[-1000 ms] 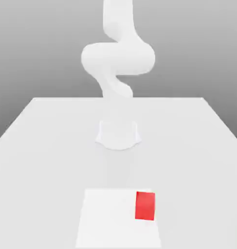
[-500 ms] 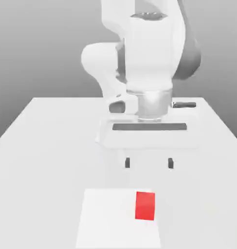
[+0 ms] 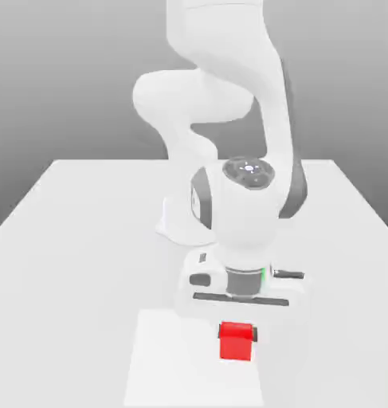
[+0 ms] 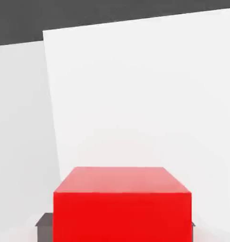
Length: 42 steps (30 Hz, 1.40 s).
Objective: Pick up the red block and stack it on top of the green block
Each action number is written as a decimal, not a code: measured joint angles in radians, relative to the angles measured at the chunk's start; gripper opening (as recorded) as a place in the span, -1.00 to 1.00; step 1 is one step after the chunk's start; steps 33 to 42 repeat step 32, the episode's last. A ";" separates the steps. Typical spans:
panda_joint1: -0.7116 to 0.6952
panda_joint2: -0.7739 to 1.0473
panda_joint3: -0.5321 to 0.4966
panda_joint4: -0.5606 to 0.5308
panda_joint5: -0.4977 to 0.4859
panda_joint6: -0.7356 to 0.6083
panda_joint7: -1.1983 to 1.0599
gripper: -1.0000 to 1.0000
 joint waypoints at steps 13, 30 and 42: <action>0.049 -0.132 0.104 0.157 0.017 -0.294 -0.227 -1.00; 0.231 0.232 0.236 0.613 -0.164 -0.414 -0.597 1.00; 0.231 0.232 0.236 0.613 -0.164 -0.414 -0.597 1.00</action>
